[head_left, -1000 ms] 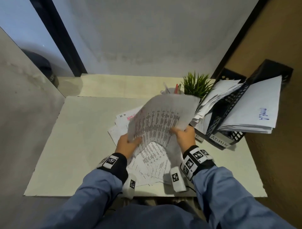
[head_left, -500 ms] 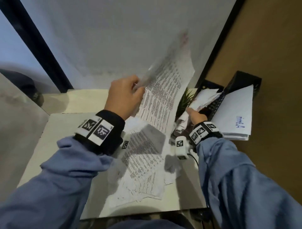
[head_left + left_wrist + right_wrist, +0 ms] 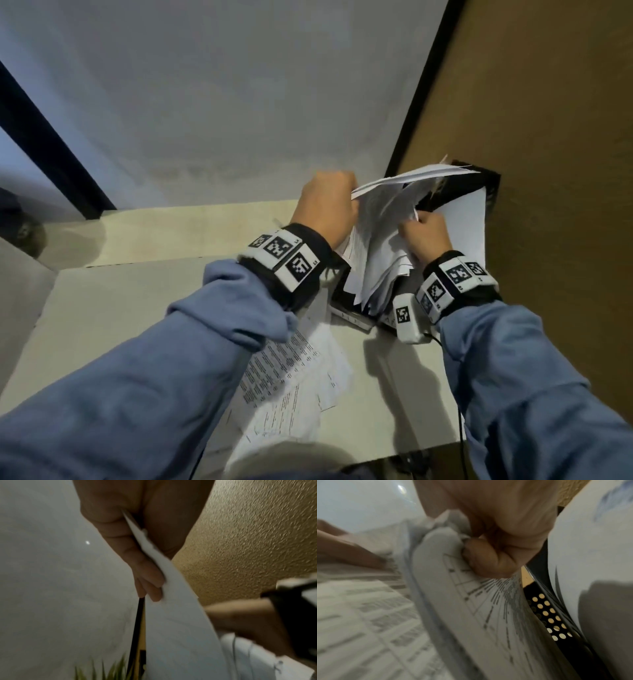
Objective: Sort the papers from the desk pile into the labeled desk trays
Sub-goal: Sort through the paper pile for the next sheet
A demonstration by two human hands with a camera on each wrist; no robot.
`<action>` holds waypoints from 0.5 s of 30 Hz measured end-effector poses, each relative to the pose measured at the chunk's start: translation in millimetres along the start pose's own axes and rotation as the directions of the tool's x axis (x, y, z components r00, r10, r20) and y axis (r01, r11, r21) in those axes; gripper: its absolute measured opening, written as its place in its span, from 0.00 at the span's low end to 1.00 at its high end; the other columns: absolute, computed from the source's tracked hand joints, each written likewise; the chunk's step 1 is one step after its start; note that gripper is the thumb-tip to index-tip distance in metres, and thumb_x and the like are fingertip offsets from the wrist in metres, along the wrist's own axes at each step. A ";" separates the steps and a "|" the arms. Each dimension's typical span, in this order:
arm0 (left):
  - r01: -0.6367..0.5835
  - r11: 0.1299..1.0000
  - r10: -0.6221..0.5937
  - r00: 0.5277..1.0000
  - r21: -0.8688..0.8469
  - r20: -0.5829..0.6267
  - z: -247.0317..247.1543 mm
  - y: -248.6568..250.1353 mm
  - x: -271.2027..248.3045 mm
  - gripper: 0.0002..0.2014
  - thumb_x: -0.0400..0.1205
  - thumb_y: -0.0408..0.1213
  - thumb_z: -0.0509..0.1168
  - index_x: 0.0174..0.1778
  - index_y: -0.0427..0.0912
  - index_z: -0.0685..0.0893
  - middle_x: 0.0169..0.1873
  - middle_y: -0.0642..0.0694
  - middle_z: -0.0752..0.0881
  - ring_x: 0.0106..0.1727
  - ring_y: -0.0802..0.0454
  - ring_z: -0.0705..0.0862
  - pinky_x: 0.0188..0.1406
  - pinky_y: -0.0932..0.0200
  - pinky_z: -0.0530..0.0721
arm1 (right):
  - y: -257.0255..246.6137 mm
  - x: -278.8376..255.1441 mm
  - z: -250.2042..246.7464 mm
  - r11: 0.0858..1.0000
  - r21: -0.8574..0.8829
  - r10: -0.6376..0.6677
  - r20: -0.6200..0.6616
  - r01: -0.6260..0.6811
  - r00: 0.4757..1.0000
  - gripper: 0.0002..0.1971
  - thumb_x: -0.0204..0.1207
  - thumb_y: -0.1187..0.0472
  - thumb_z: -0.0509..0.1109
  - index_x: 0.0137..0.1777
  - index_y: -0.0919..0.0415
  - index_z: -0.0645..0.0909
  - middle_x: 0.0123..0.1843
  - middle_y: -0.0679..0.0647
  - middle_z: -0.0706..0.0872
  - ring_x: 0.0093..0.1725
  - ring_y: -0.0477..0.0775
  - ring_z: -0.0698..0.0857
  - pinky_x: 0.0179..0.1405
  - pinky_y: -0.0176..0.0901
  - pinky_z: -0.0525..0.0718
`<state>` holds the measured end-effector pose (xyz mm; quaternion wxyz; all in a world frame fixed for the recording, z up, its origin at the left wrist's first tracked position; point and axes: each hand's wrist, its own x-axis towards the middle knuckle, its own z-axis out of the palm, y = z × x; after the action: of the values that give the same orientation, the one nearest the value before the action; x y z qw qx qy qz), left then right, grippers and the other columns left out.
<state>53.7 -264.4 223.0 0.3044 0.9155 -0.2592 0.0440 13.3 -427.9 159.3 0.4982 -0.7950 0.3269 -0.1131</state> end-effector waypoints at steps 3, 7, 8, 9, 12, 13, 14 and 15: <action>0.028 0.999 -0.026 0.998 -0.037 0.051 21.9 7.9 10.7 0.08 0.81 0.36 0.62 0.51 0.40 0.85 0.45 0.39 0.88 0.48 0.39 0.84 0.50 0.51 0.82 | -10.5 2.2 -4.1 0.998 -0.052 -0.026 0.001 0.026 1.000 0.12 0.69 0.66 0.63 0.25 0.58 0.69 0.25 0.54 0.72 0.31 0.55 0.74 0.33 0.43 0.71; 0.041 0.993 -0.036 0.998 -0.111 0.047 45.2 16.8 13.6 0.10 0.81 0.33 0.62 0.54 0.41 0.85 0.46 0.38 0.88 0.49 0.39 0.85 0.46 0.53 0.79 | -20.2 0.9 -2.0 0.993 -0.115 -0.042 -0.033 0.038 0.999 0.13 0.70 0.65 0.62 0.24 0.57 0.70 0.28 0.55 0.76 0.39 0.59 0.78 0.40 0.48 0.76; 0.042 0.990 -0.037 0.998 -0.134 0.041 49.3 18.7 12.3 0.10 0.81 0.33 0.62 0.55 0.41 0.86 0.46 0.38 0.88 0.48 0.40 0.85 0.45 0.54 0.79 | -22.2 -0.3 -1.9 0.991 -0.127 -0.047 -0.039 0.042 0.998 0.13 0.71 0.64 0.62 0.25 0.56 0.71 0.29 0.55 0.77 0.40 0.60 0.79 0.43 0.50 0.78; 0.042 0.986 -0.037 0.999 -0.162 0.039 54.1 18.7 11.1 0.11 0.81 0.32 0.62 0.56 0.42 0.86 0.46 0.39 0.89 0.48 0.41 0.85 0.46 0.54 0.79 | -23.3 -1.7 -1.8 0.989 -0.138 -0.054 -0.042 0.048 0.998 0.13 0.71 0.63 0.62 0.25 0.56 0.71 0.30 0.55 0.78 0.41 0.60 0.80 0.44 0.50 0.79; 0.079 0.960 -0.069 0.997 -0.267 0.046 68.1 9.4 10.5 0.11 0.80 0.31 0.63 0.55 0.42 0.87 0.46 0.40 0.90 0.48 0.41 0.86 0.51 0.52 0.82 | -25.7 -6.5 -2.4 0.980 -0.187 -0.081 -0.040 0.072 0.996 0.14 0.72 0.63 0.62 0.25 0.54 0.73 0.34 0.56 0.81 0.43 0.61 0.81 0.44 0.46 0.77; 0.103 0.950 -0.090 0.994 -0.294 0.060 72.8 4.2 10.9 0.11 0.79 0.31 0.64 0.55 0.42 0.88 0.46 0.41 0.90 0.49 0.42 0.86 0.52 0.52 0.83 | -27.7 -8.7 -3.2 0.975 -0.207 -0.086 -0.039 0.076 0.996 0.12 0.71 0.64 0.62 0.26 0.55 0.75 0.33 0.56 0.81 0.44 0.62 0.82 0.45 0.46 0.78; 0.126 0.940 -0.106 0.991 -0.317 0.081 76.0 -0.4 10.5 0.10 0.79 0.32 0.65 0.54 0.42 0.88 0.47 0.42 0.90 0.50 0.44 0.87 0.55 0.51 0.83 | -30.2 -10.5 -4.2 0.972 -0.219 -0.095 -0.040 0.084 0.995 0.11 0.71 0.64 0.62 0.28 0.57 0.77 0.33 0.56 0.81 0.45 0.63 0.82 0.46 0.48 0.79; 0.142 0.924 -0.115 0.989 -0.354 0.096 78.5 -5.5 10.5 0.10 0.79 0.32 0.66 0.53 0.42 0.88 0.47 0.42 0.90 0.50 0.45 0.87 0.56 0.50 0.84 | -32.8 -12.0 -6.0 0.971 -0.222 -0.101 -0.039 0.090 0.994 0.09 0.70 0.64 0.62 0.31 0.58 0.79 0.32 0.55 0.80 0.45 0.64 0.82 0.48 0.50 0.81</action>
<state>59.4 -311.0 158.9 0.4594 0.8603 -0.2134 -0.0579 14.5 -415.1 192.3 0.3927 -0.8571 0.3112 -0.1199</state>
